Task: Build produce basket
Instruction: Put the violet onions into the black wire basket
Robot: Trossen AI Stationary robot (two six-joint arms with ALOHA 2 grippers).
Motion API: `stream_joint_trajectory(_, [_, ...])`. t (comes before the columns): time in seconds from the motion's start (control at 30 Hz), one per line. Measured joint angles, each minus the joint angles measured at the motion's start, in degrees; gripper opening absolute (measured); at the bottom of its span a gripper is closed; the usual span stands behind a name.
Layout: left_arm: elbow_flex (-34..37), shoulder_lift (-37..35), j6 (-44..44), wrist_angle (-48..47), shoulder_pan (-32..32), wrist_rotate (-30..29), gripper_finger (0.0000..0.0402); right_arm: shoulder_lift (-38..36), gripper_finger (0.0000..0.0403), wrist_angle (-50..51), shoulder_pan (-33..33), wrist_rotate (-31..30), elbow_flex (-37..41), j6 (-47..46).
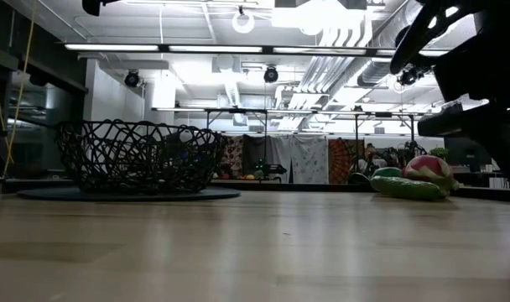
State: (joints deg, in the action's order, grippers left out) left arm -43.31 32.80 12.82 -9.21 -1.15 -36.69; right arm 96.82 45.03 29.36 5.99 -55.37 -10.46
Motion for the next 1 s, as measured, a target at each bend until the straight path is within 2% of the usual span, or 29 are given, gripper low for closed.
stream_joint_trajectory(0.23, [0.0,0.0,0.0,0.0,0.0,0.0,0.0269,0.06,0.0025,-0.08,0.0,-1.26,0.0,0.01])
stream_joint_trajectory(0.3, [0.0,0.0,0.0,0.0,0.0,0.0,0.0269,-0.02,0.0008,0.0,-0.07,-1.19,0.0,0.0])
stream_joint_trajectory(0.57, [0.0,-0.02,0.0,0.0,0.0,0.0,0.0269,-4.24,0.0005,3.53,-0.11,-1.71,0.0,-1.15])
stream_joint_trajectory(0.87, [0.0,-0.02,0.01,0.0,0.01,-0.08,0.0269,-17.78,0.0002,13.84,-2.16,-5.73,-0.11,-5.43])
stream_joint_trajectory(1.0, [0.0,-0.02,0.0,0.0,0.02,-0.15,0.0269,-22.57,0.0001,21.57,-4.43,-7.76,-2.79,-5.82])
